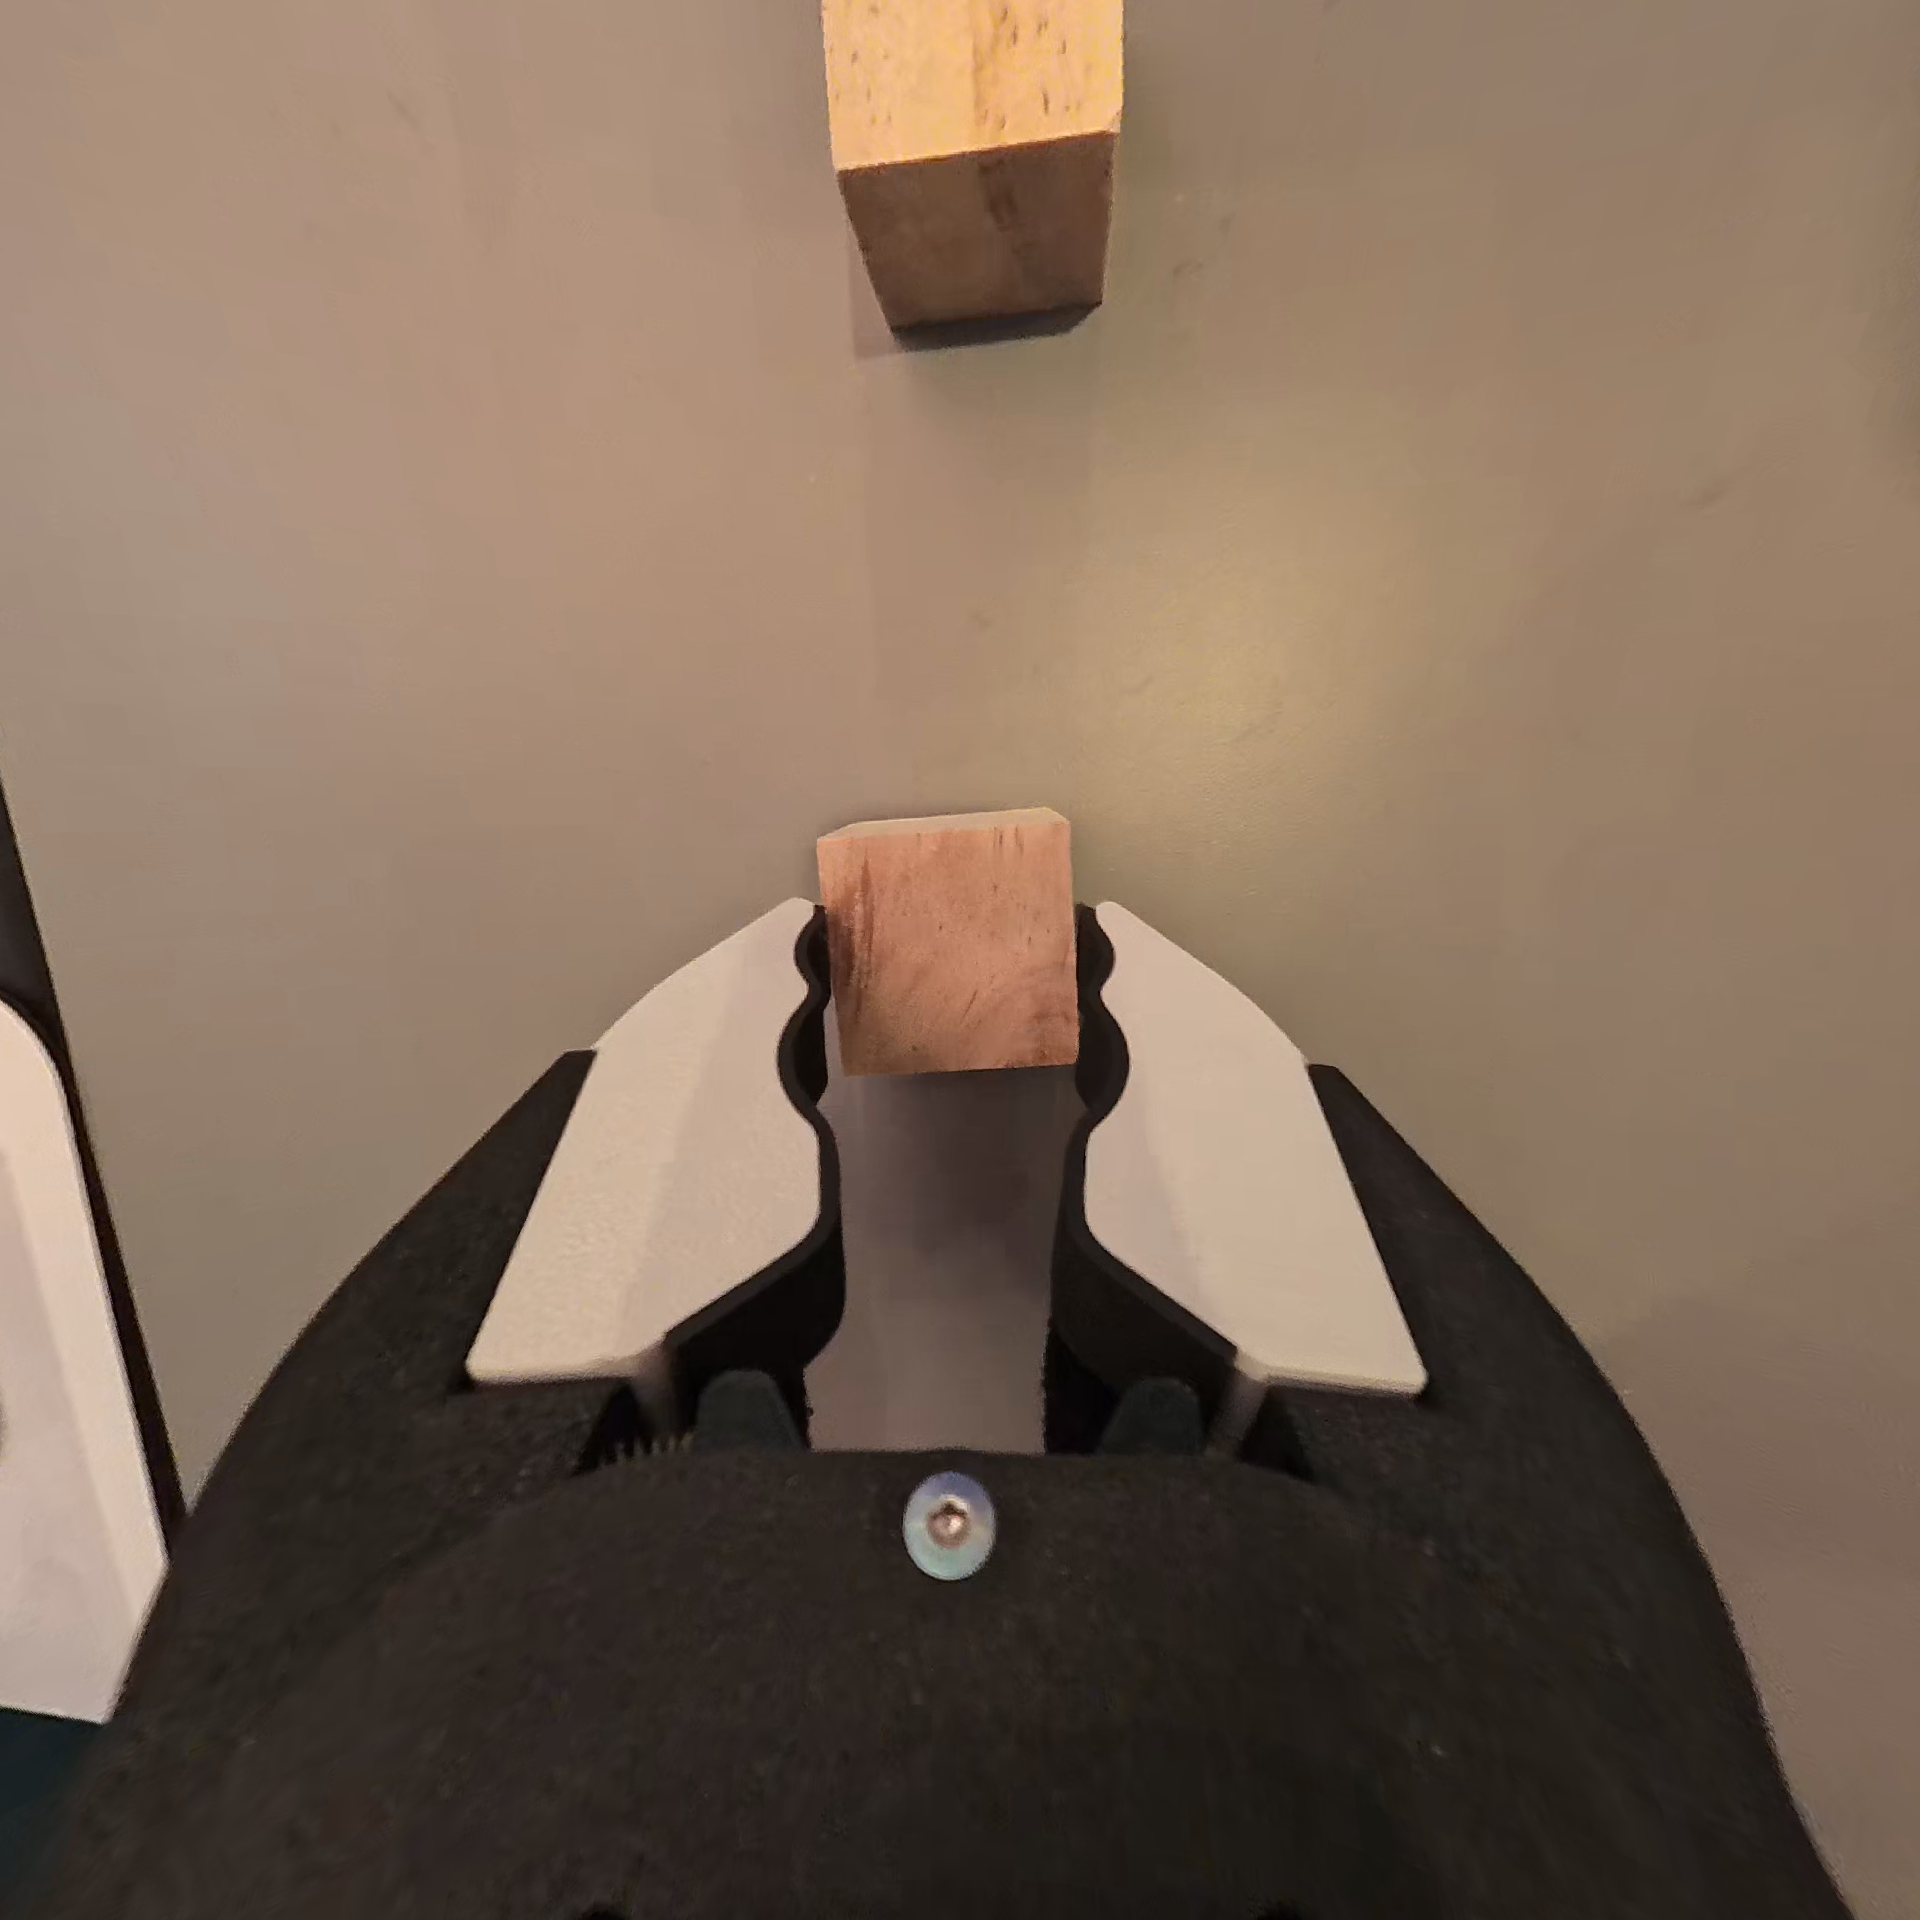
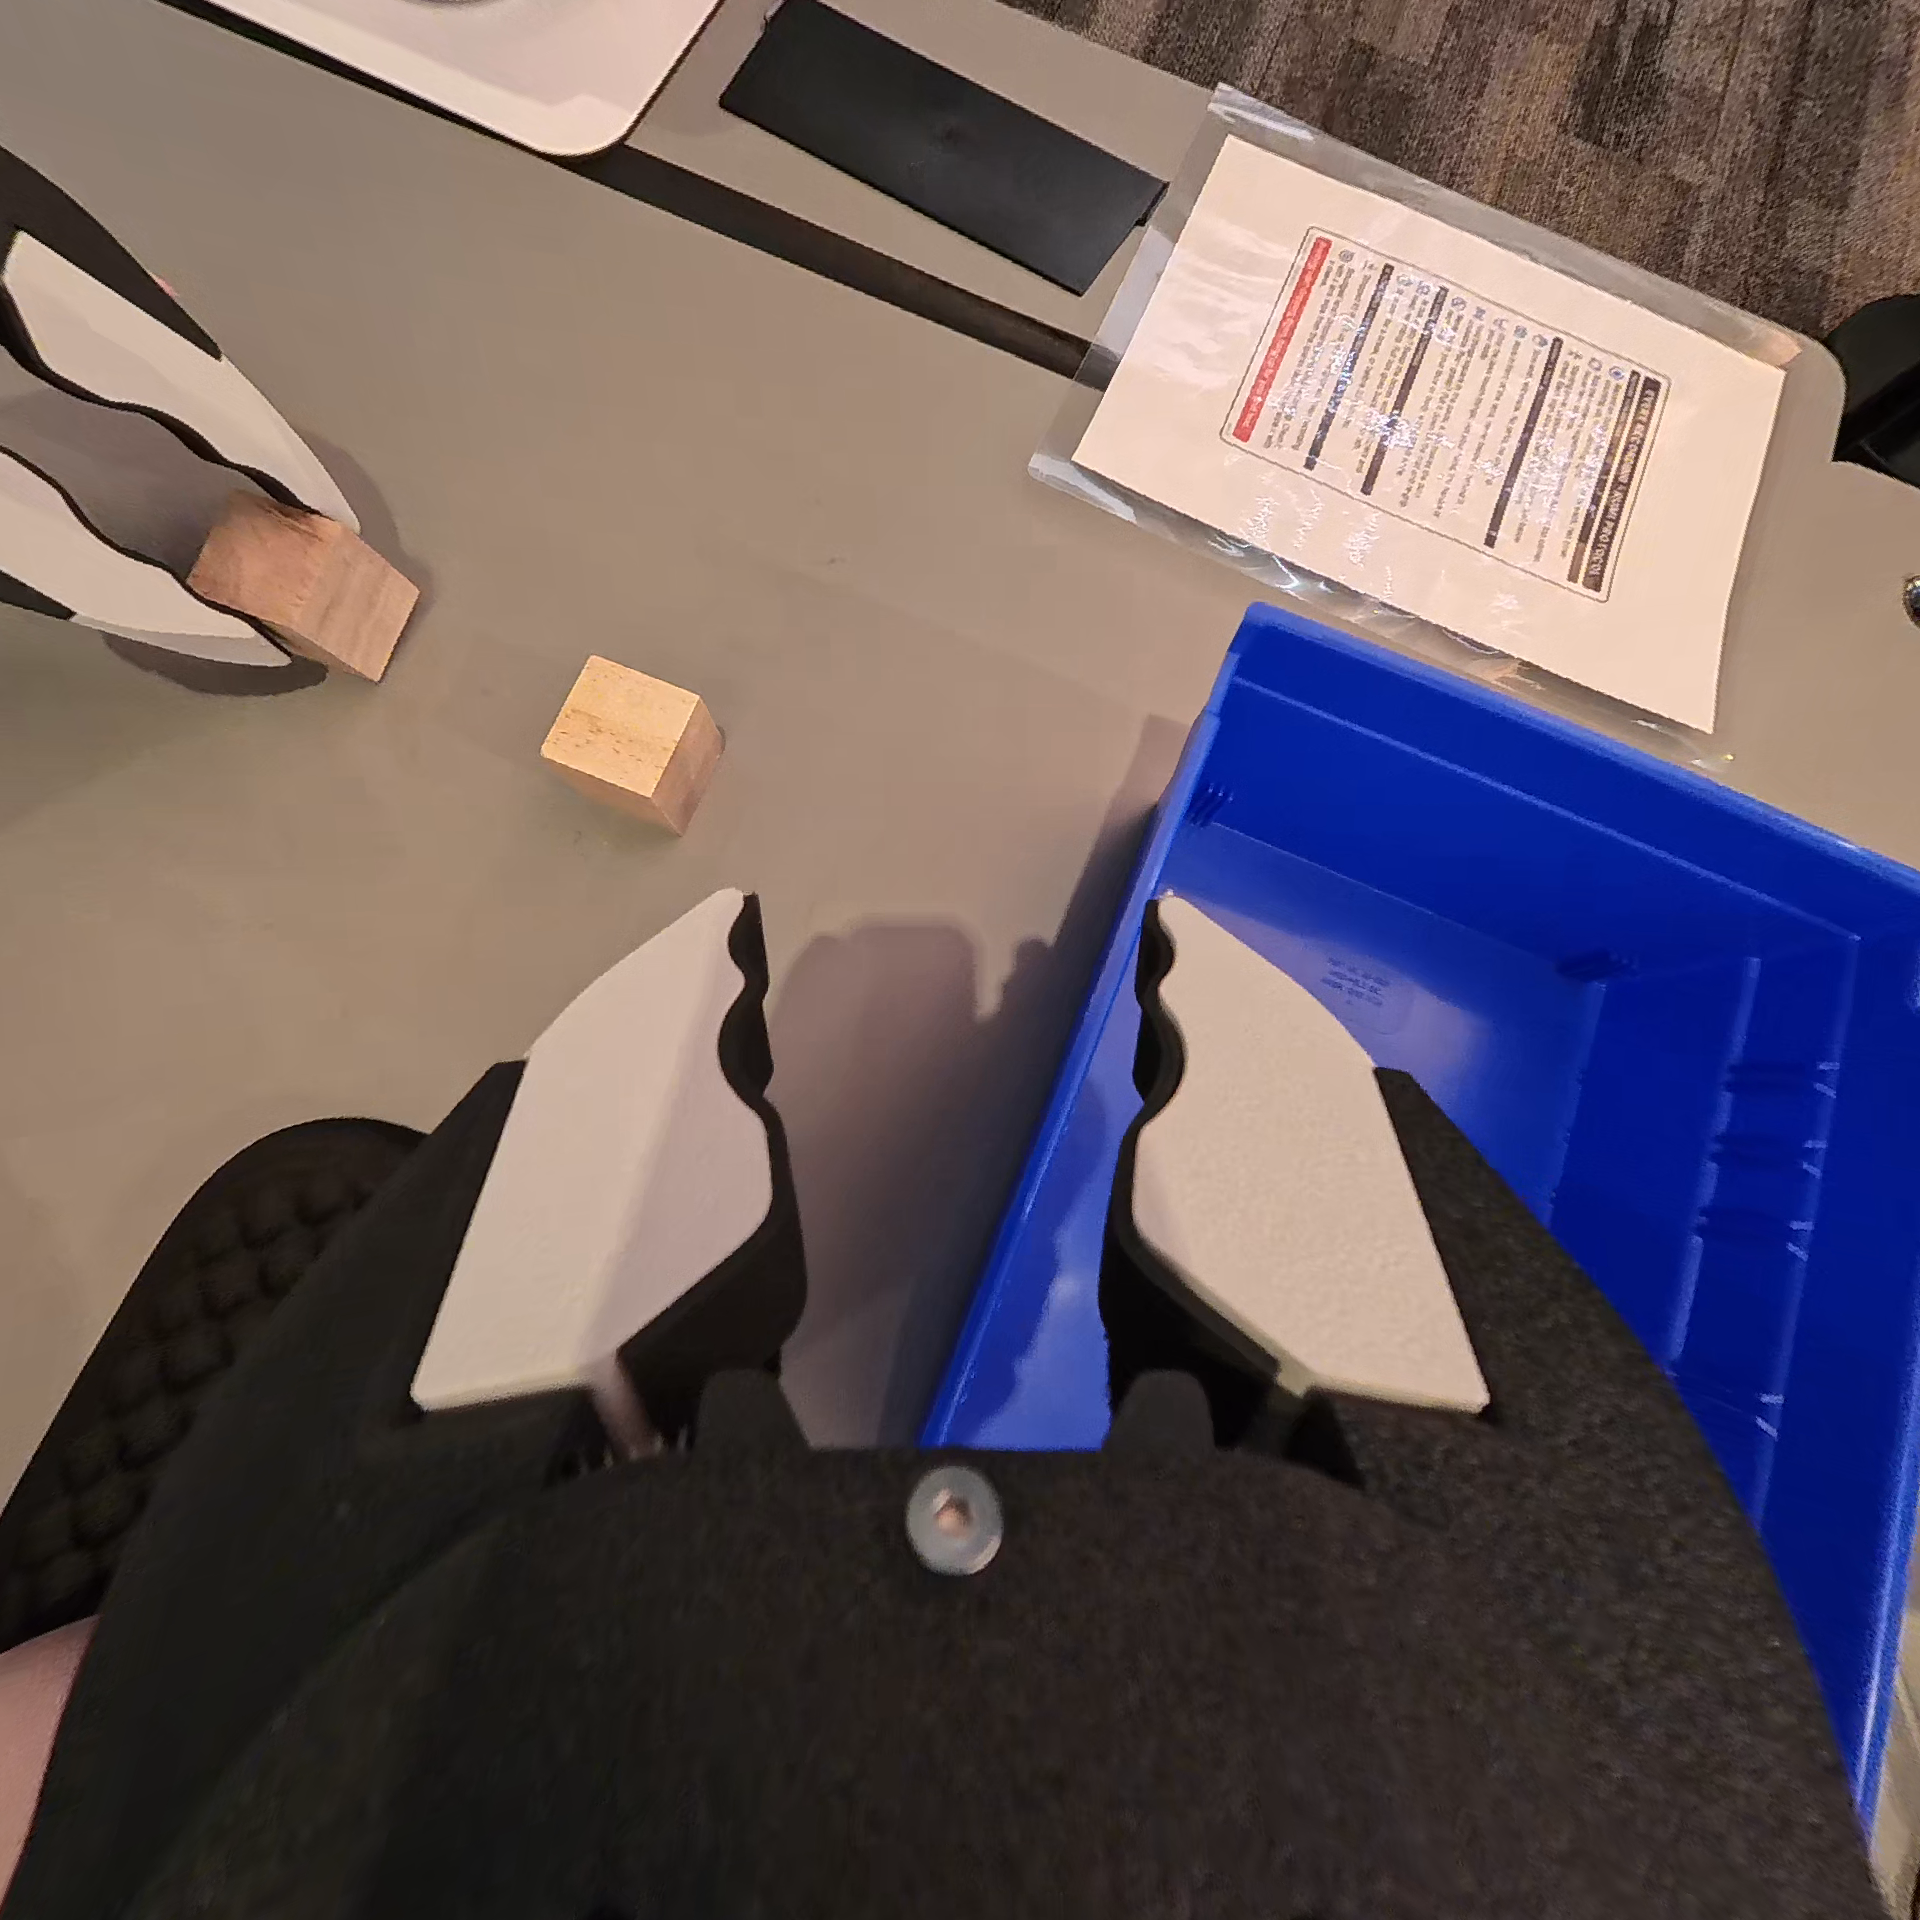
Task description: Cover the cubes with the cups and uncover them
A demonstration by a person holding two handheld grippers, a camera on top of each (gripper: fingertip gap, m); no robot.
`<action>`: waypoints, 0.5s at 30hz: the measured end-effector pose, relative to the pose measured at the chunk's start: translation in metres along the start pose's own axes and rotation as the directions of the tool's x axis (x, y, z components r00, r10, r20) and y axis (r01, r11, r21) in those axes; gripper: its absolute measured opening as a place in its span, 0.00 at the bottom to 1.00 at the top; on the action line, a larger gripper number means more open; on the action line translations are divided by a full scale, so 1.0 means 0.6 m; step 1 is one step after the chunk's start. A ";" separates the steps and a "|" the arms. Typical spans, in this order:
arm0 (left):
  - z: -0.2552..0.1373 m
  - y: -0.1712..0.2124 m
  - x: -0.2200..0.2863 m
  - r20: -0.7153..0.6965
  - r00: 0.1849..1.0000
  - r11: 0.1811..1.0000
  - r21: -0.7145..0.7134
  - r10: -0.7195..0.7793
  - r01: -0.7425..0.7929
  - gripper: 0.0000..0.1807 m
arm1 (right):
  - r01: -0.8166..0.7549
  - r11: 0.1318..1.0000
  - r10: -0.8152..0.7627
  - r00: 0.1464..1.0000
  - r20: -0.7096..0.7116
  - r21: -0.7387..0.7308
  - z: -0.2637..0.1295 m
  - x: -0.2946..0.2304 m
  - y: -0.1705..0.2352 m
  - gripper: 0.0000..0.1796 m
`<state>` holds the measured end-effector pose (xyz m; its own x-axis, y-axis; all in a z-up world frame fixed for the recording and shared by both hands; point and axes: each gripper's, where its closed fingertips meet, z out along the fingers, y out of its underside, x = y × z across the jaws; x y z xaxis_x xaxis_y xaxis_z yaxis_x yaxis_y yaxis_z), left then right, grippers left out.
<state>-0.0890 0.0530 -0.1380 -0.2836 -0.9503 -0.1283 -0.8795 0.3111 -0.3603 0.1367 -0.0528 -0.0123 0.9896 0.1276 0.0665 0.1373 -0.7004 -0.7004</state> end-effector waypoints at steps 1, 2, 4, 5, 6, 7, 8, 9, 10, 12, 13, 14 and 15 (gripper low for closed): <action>0.000 0.001 0.000 -0.003 1.000 1.000 -0.002 0.007 -0.007 0.25 | -0.003 1.000 0.003 1.000 0.001 0.002 0.000 0.000 0.000 0.38; 0.000 0.001 -0.001 -0.003 1.000 1.000 -0.005 0.012 -0.012 0.25 | -0.005 1.000 0.005 1.000 0.002 0.003 0.000 0.001 0.001 0.38; -0.001 -0.001 -0.004 -0.005 1.000 1.000 0.001 -0.003 0.003 0.26 | -0.002 1.000 0.002 1.000 0.008 0.006 0.001 0.000 0.002 0.38; -0.005 -0.006 -0.003 -0.018 1.000 1.000 0.017 -0.013 0.013 0.31 | -0.001 1.000 0.001 1.000 0.013 0.014 0.000 0.000 0.001 0.38; -0.011 -0.012 -0.001 -0.034 0.999 0.999 0.033 -0.025 0.026 0.33 | -0.002 1.000 0.002 1.000 0.017 0.021 -0.001 0.000 0.001 0.38; -0.020 -0.018 0.001 -0.047 0.998 0.998 0.048 -0.036 0.038 0.36 | -0.006 1.000 0.006 1.000 0.017 0.026 -0.002 0.002 0.001 0.38; -0.032 -0.024 0.002 -0.049 0.998 0.997 0.061 -0.045 0.048 0.39 | -0.012 0.999 0.011 1.000 0.013 0.030 -0.003 0.004 0.001 0.38; -0.048 -0.028 0.002 -0.037 0.998 0.996 0.073 -0.047 0.050 0.40 | -0.019 0.999 0.019 1.000 0.011 0.031 -0.003 0.007 0.002 0.38; -0.069 -0.032 0.001 -0.011 0.999 0.995 0.093 -0.046 0.047 0.40 | -0.023 0.999 0.023 1.000 0.010 0.030 -0.003 0.009 0.003 0.38; -0.125 -0.036 -0.003 0.069 0.996 0.987 0.154 -0.064 0.053 0.39 | -0.023 0.999 0.023 1.000 0.014 0.024 0.000 0.009 0.006 0.38; -0.160 -0.032 -0.004 0.115 0.989 0.980 0.187 -0.089 0.066 0.38 | -0.022 1.000 0.021 1.000 0.018 0.020 0.002 0.008 0.007 0.38; -0.197 -0.022 -0.007 0.172 0.977 0.973 0.213 -0.123 0.085 0.36 | -0.020 1.000 0.019 1.000 0.021 0.017 0.003 0.008 0.008 0.38; -0.236 -0.006 -0.009 0.232 0.960 0.967 0.231 -0.158 0.103 0.36 | -0.018 1.000 0.018 1.000 0.023 0.013 0.005 0.007 0.008 0.38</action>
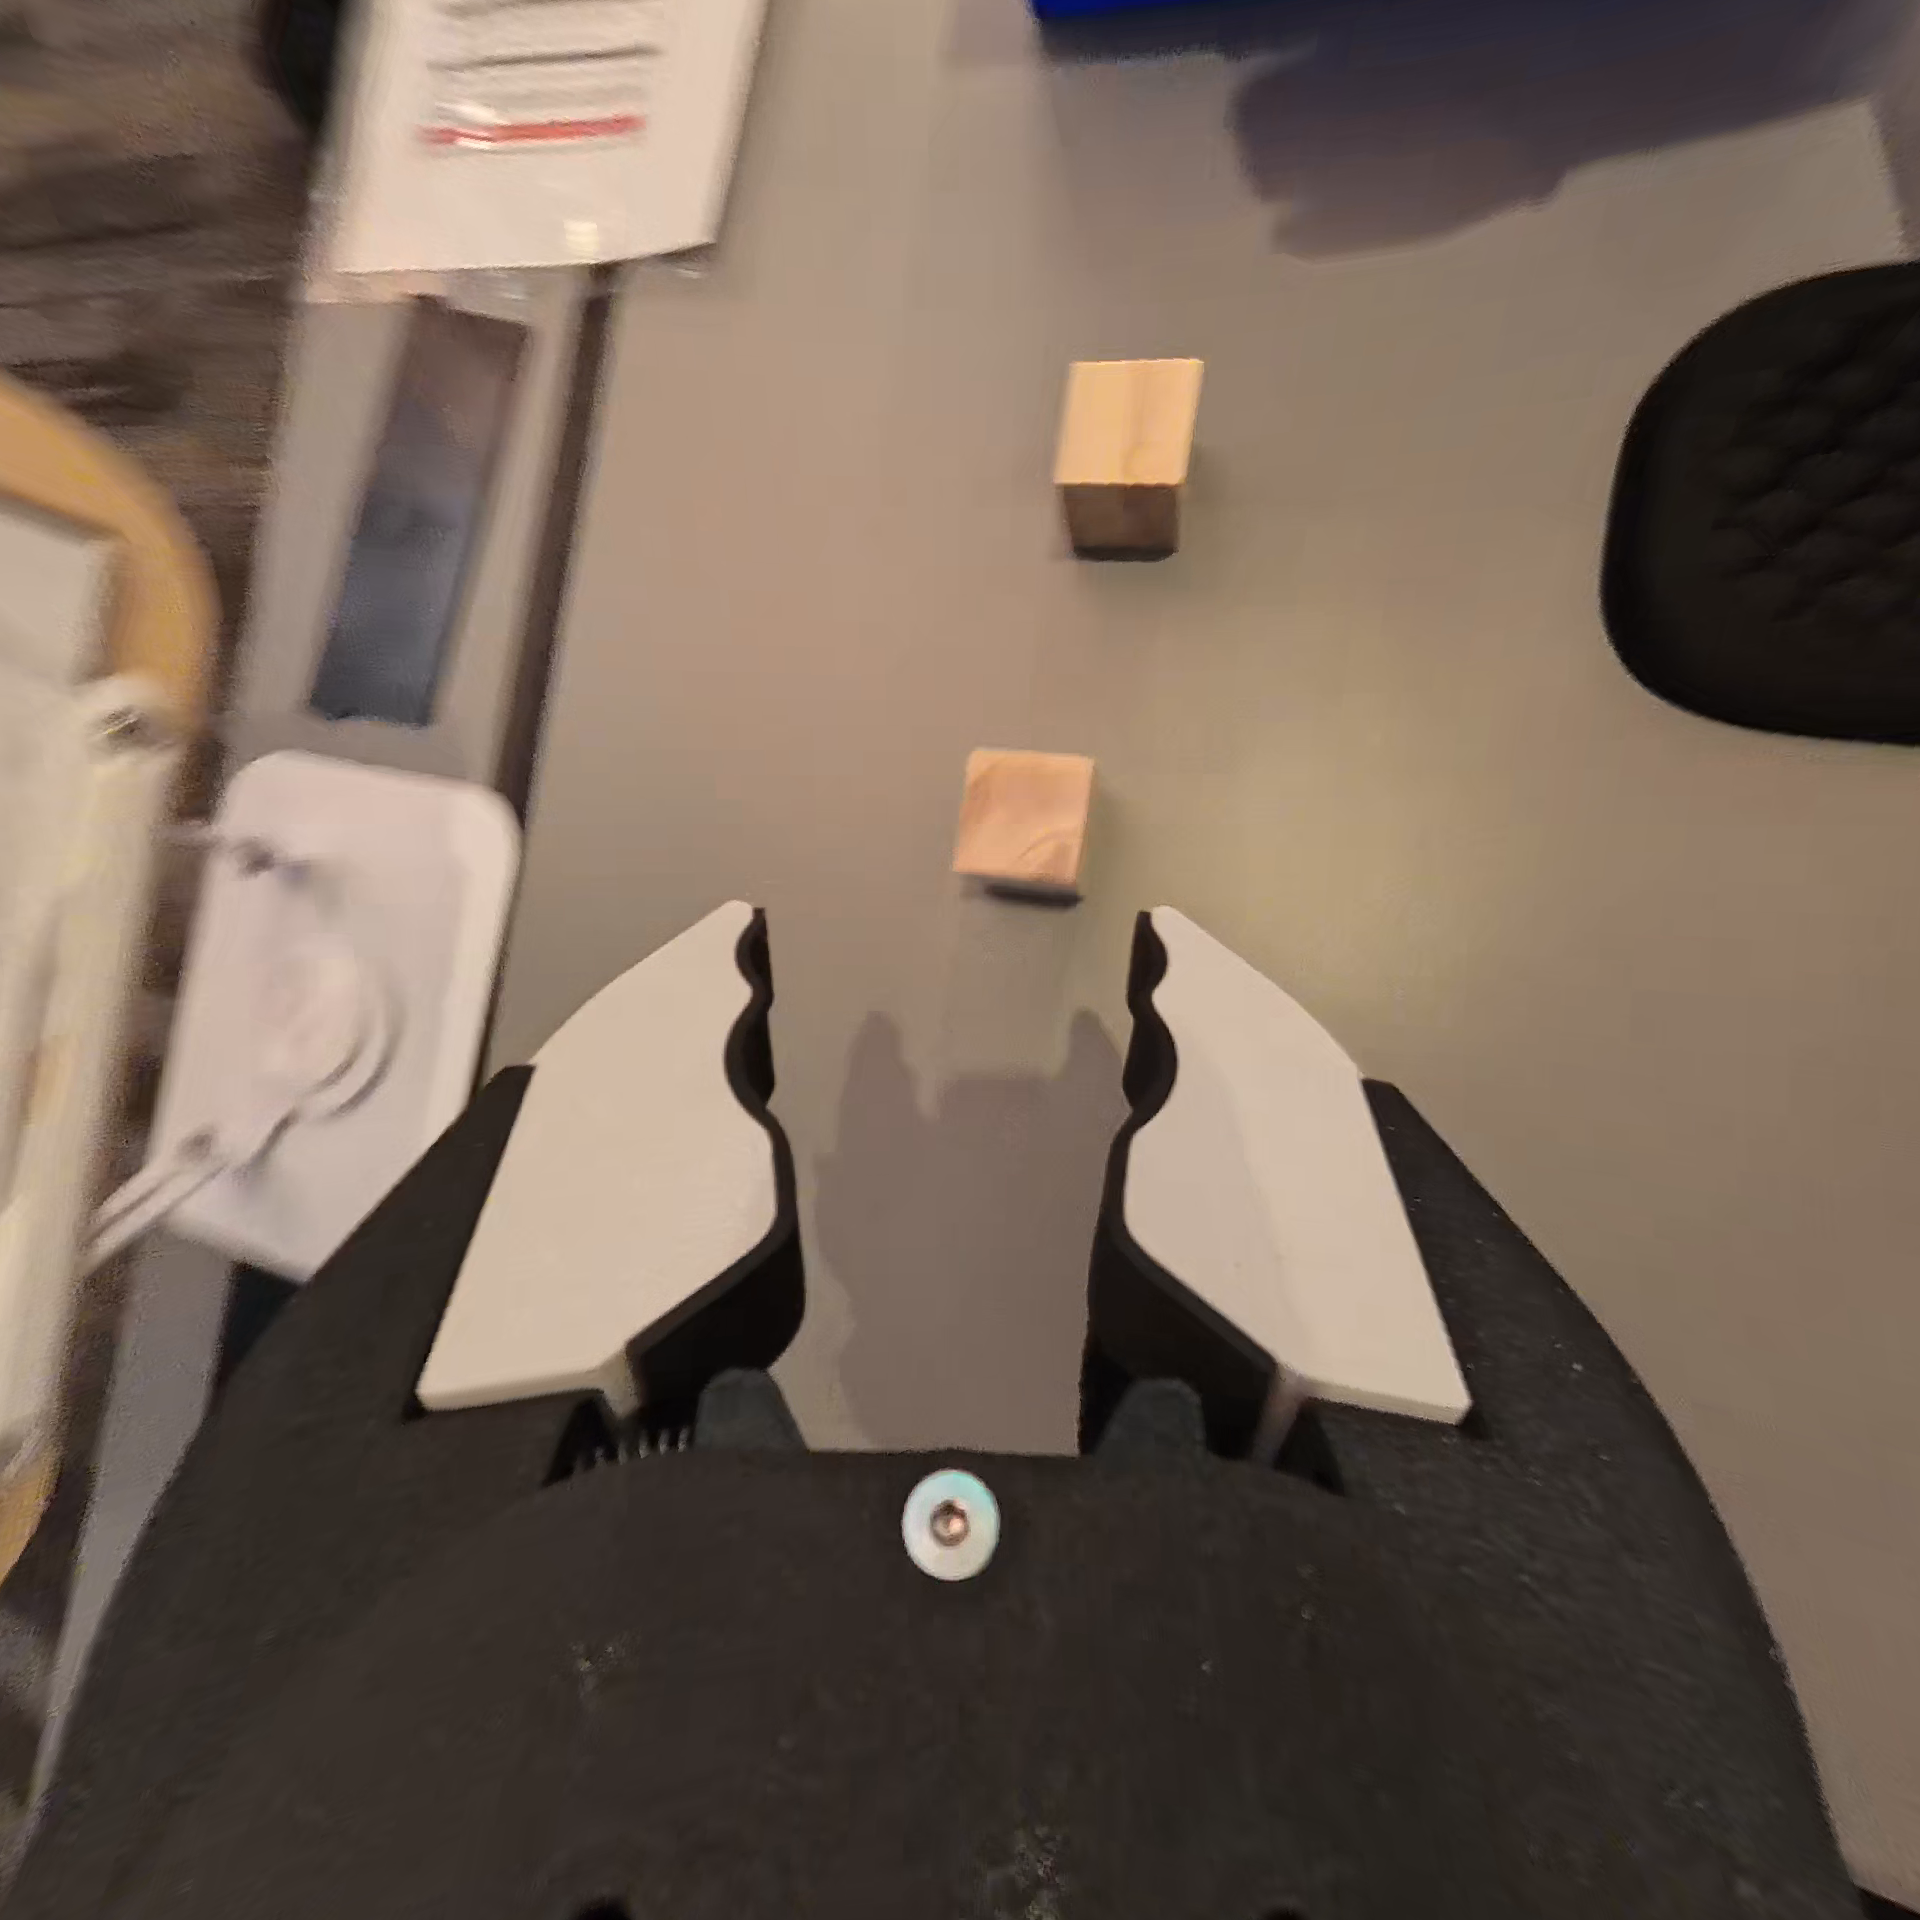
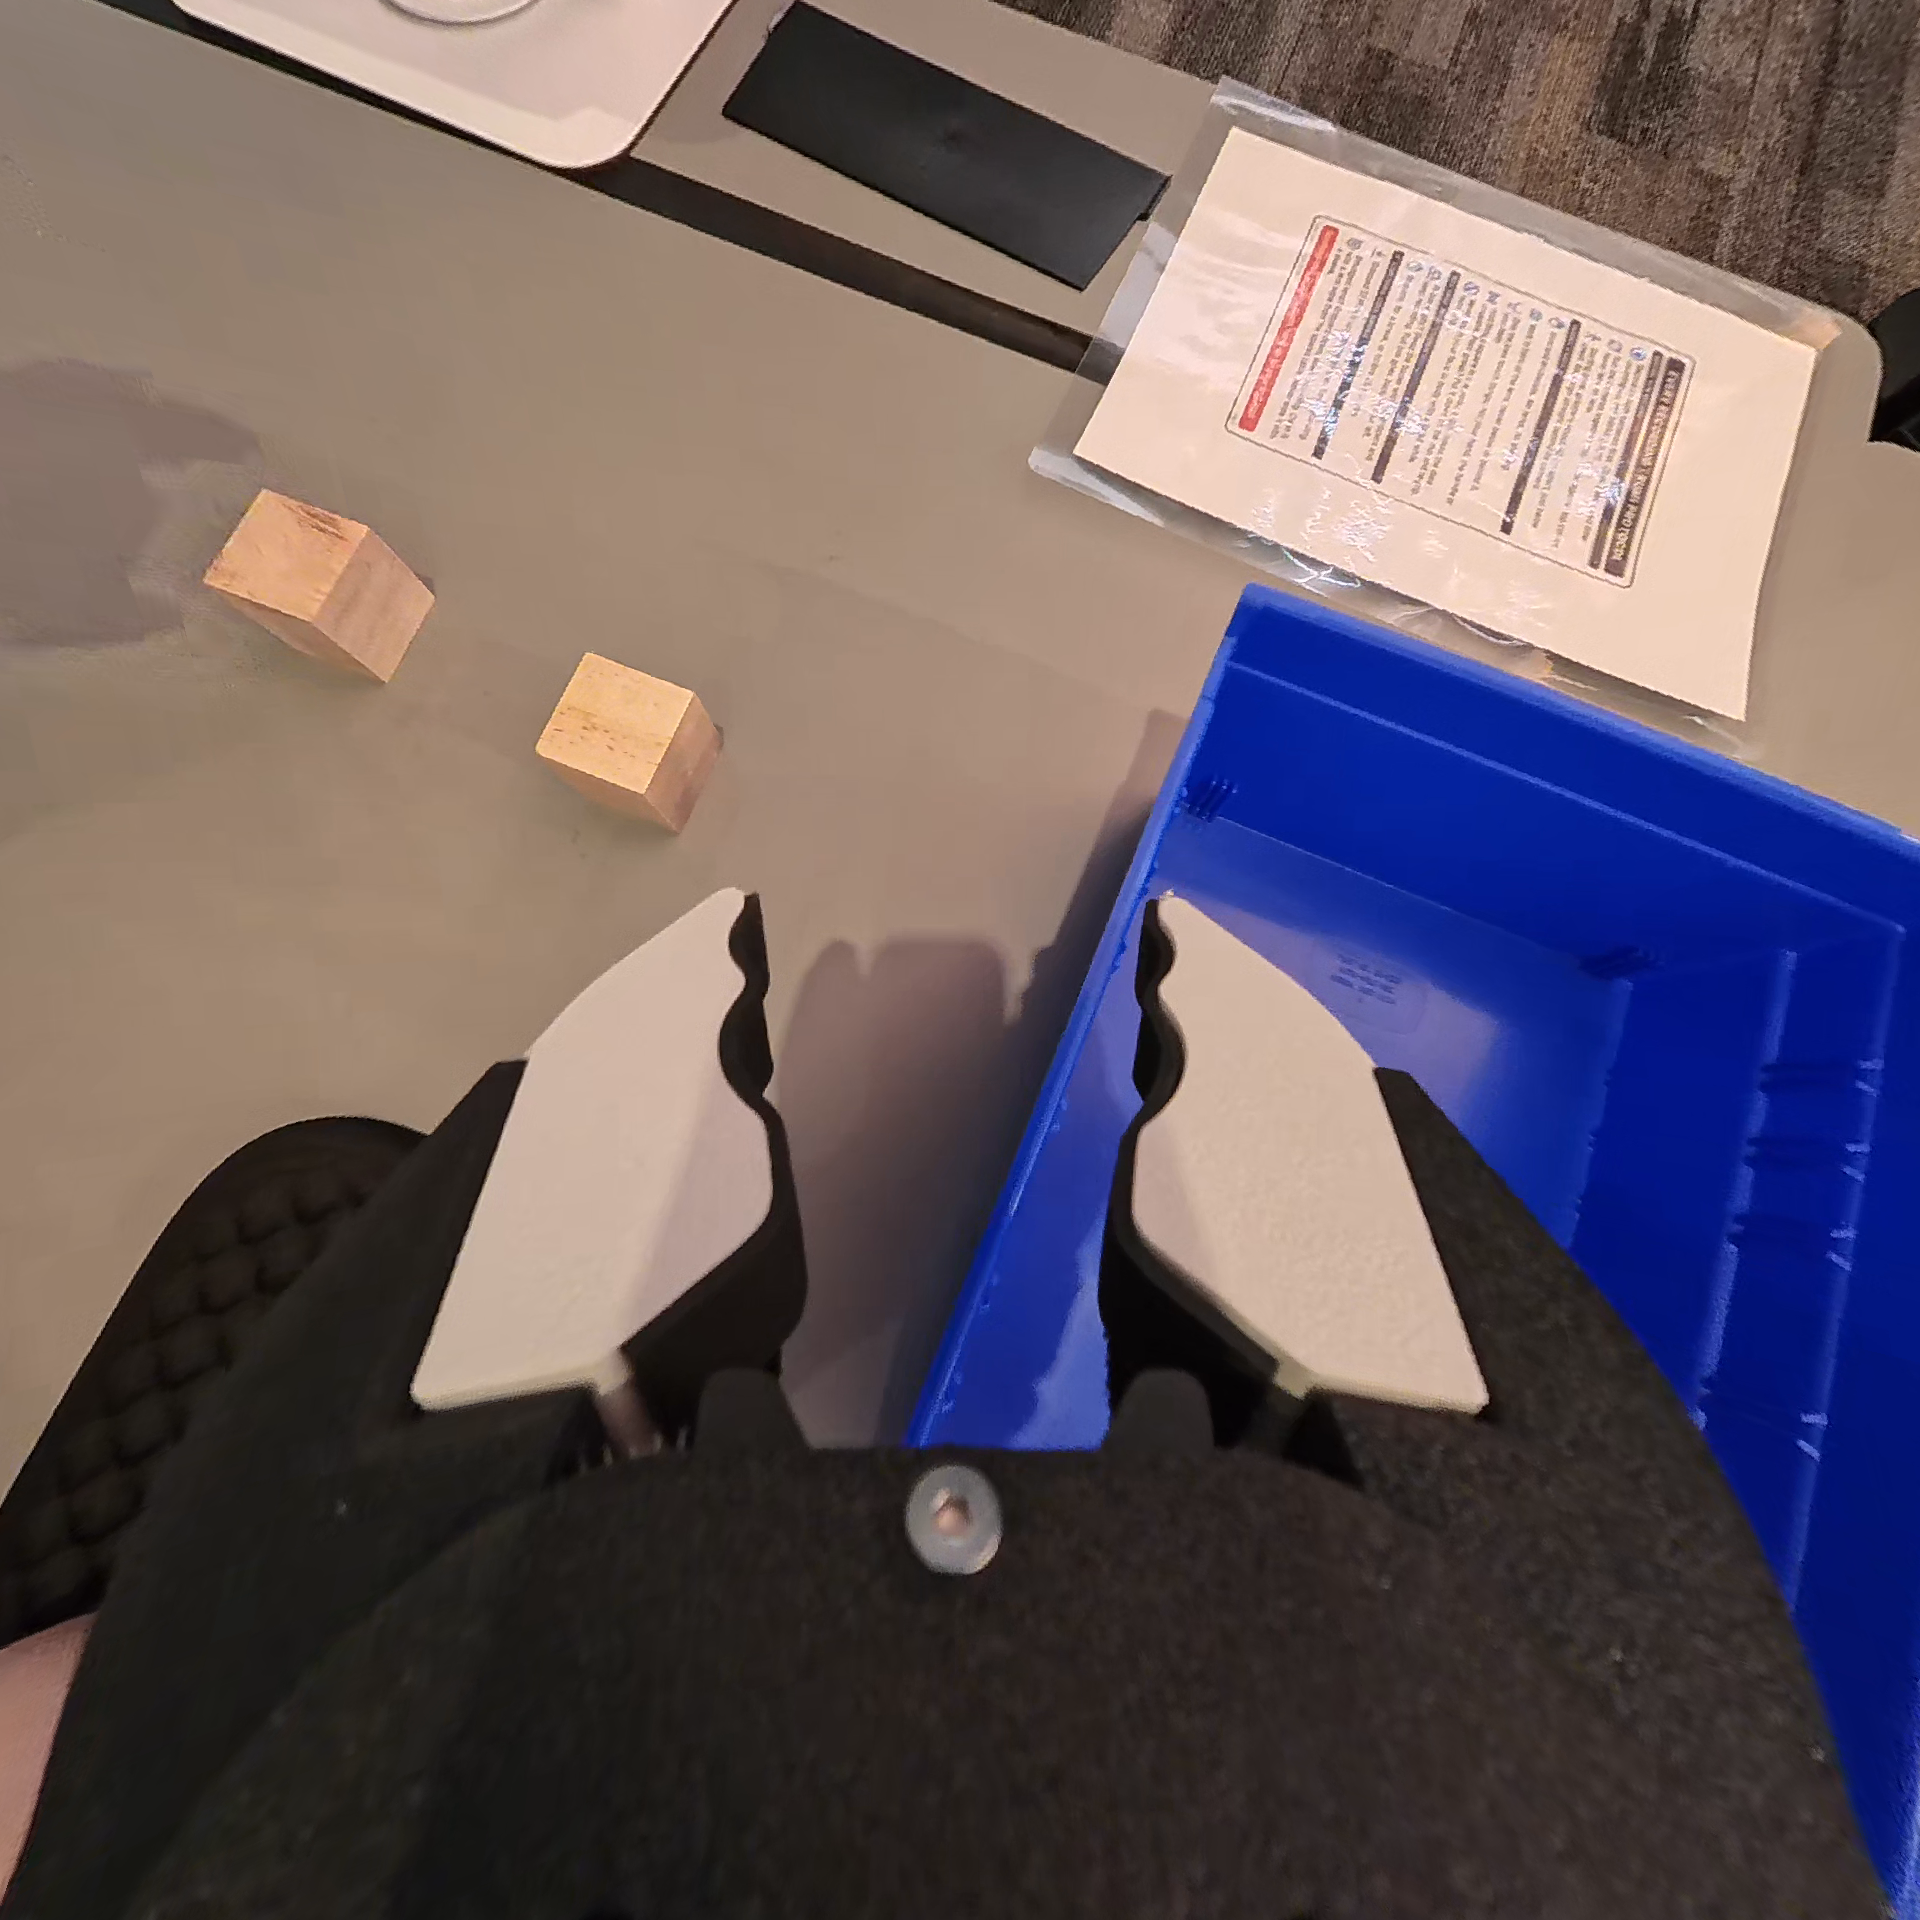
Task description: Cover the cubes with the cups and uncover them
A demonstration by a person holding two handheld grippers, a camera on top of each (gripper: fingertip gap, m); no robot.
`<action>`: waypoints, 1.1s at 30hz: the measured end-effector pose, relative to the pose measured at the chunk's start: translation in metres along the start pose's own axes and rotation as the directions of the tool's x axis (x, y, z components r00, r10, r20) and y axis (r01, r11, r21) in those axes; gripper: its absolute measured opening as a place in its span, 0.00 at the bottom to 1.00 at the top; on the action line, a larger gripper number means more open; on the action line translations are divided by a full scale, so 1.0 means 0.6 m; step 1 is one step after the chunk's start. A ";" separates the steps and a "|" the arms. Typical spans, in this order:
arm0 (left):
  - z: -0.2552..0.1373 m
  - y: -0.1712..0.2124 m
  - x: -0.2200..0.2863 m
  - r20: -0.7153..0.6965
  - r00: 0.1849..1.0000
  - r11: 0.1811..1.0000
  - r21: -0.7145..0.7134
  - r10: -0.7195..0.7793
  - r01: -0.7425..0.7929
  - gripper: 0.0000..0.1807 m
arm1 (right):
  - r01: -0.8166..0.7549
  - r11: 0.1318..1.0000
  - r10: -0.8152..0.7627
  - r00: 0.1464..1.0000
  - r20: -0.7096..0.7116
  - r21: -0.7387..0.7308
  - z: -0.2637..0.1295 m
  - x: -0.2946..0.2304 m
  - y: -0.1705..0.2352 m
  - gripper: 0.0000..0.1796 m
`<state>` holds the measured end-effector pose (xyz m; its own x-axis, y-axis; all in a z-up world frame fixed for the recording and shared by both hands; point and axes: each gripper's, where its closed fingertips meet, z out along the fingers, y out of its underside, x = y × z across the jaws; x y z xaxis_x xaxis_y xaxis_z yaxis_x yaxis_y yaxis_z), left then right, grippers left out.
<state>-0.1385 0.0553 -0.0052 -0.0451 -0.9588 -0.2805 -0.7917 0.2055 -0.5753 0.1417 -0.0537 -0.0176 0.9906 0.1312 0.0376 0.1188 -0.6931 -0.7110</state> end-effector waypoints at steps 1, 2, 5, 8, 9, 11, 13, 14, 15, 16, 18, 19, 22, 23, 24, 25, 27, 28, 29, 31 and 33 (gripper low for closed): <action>-0.042 0.013 -0.016 0.082 0.996 1.000 0.007 -0.021 0.020 0.37 | 0.002 1.000 -0.002 1.000 0.002 -0.002 0.001 0.000 0.000 0.38; -0.084 0.035 -0.037 0.183 0.982 0.999 -0.005 -0.038 0.039 0.35 | 0.005 1.000 -0.005 1.000 0.005 -0.003 0.002 -0.001 0.000 0.38; -0.216 0.138 -0.095 0.453 0.889 0.983 -0.124 -0.065 0.135 0.34 | 0.007 1.000 -0.007 1.000 0.004 0.001 0.001 -0.001 -0.002 0.38; -0.337 0.264 -0.113 0.601 0.774 0.914 -0.170 -0.200 0.367 0.33 | 0.011 1.000 -0.012 1.000 0.003 0.011 -0.002 -0.003 -0.005 0.38; -0.370 0.310 -0.111 0.635 0.726 0.875 -0.160 -0.263 0.457 0.33 | 0.016 1.000 -0.016 1.000 0.003 0.011 -0.003 -0.004 -0.005 0.38; -0.425 0.412 -0.095 0.693 0.616 0.761 -0.150 -0.373 0.631 0.33 | 0.017 1.000 -0.017 1.000 -0.011 0.014 -0.006 -0.002 -0.007 0.38; -0.456 0.519 -0.067 0.729 0.499 0.613 -0.138 -0.468 0.778 0.35 | 0.013 1.000 -0.013 1.000 -0.010 0.013 -0.006 -0.004 -0.008 0.38; -0.463 0.570 -0.050 0.741 0.443 0.539 -0.131 -0.505 0.832 0.35 | 0.018 1.000 -0.018 1.000 -0.010 0.006 -0.005 -0.005 -0.007 0.38; -0.465 0.616 -0.035 0.746 0.393 0.472 -0.120 -0.537 0.873 0.34 | 0.023 1.000 -0.023 1.000 -0.012 -0.003 -0.004 -0.006 -0.005 0.38; -0.461 0.657 -0.020 0.743 0.344 0.415 -0.099 -0.574 0.905 0.34 | 0.029 1.000 -0.029 1.000 -0.011 -0.011 -0.003 -0.008 -0.005 0.38; -0.440 0.719 0.007 0.708 0.248 0.309 -0.044 -0.661 0.950 0.33 | 0.038 0.999 -0.038 0.999 -0.003 -0.022 0.000 -0.012 -0.003 0.38; -0.426 0.739 0.019 0.679 0.212 0.263 -0.028 -0.703 0.964 0.34 | 0.040 0.999 -0.040 0.999 -0.003 -0.028 0.001 -0.012 -0.001 0.38; -0.402 0.780 0.037 0.645 0.147 0.189 -0.004 -0.750 0.982 0.38 | 0.028 0.999 -0.028 1.000 -0.010 -0.039 0.001 -0.009 0.004 0.38; -0.397 0.785 0.039 0.638 0.140 0.183 0.002 -0.757 0.983 0.38 | 0.023 0.999 -0.024 1.000 -0.013 -0.043 0.000 -0.008 0.007 0.38; -0.394 0.790 0.039 0.638 0.138 0.182 0.003 -0.758 0.983 0.38 | 0.019 0.999 -0.020 1.000 -0.016 -0.046 0.000 -0.006 0.009 0.38; -0.392 0.794 0.039 0.642 0.143 0.187 0.001 -0.753 0.982 0.38 | 0.016 0.999 -0.016 1.000 -0.017 -0.049 -0.001 -0.005 0.011 0.38; -0.386 0.797 0.038 0.644 0.156 0.194 -0.011 -0.749 0.981 0.38 | 0.011 0.998 -0.012 1.000 -0.019 -0.054 -0.001 -0.004 0.014 0.38; -0.381 0.797 0.039 0.643 0.160 0.193 -0.019 -0.749 0.981 0.39 | 0.009 0.998 -0.011 1.000 -0.020 -0.056 -0.001 -0.003 0.015 0.38; -0.376 0.797 0.040 0.639 0.164 0.190 -0.030 -0.751 0.981 0.39 | 0.008 0.998 -0.009 1.000 -0.020 -0.057 -0.001 -0.003 0.015 0.38; -0.369 0.801 0.043 0.648 0.179 0.184 -0.061 -0.740 0.981 0.38 | 0.006 0.998 -0.008 1.000 -0.020 -0.059 0.000 -0.003 0.016 0.38; -0.372 0.810 0.040 0.688 0.201 0.199 -0.084 -0.697 0.976 0.37 | 0.010 0.998 -0.012 1.000 -0.019 -0.062 0.001 -0.004 0.016 0.38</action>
